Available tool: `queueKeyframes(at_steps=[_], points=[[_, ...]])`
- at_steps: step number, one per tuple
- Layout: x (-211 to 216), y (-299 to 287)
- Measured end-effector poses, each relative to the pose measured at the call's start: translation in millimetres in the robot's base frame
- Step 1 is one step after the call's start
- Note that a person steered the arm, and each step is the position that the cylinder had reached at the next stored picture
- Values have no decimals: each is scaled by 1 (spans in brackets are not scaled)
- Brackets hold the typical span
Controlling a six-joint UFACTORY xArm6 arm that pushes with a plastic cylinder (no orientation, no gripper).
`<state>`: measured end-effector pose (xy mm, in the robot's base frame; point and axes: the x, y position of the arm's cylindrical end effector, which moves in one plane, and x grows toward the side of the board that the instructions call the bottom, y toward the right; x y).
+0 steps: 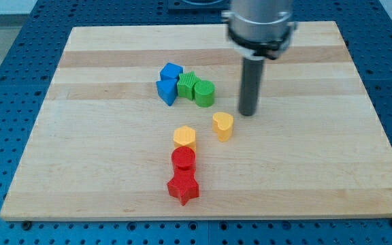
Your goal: Place the yellow heart at the bottom of the green circle
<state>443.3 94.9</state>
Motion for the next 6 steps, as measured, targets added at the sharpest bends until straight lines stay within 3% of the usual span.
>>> queueKeyframes(at_steps=[2, 5, 6], points=[[68, -23], [33, -66], [43, -79]])
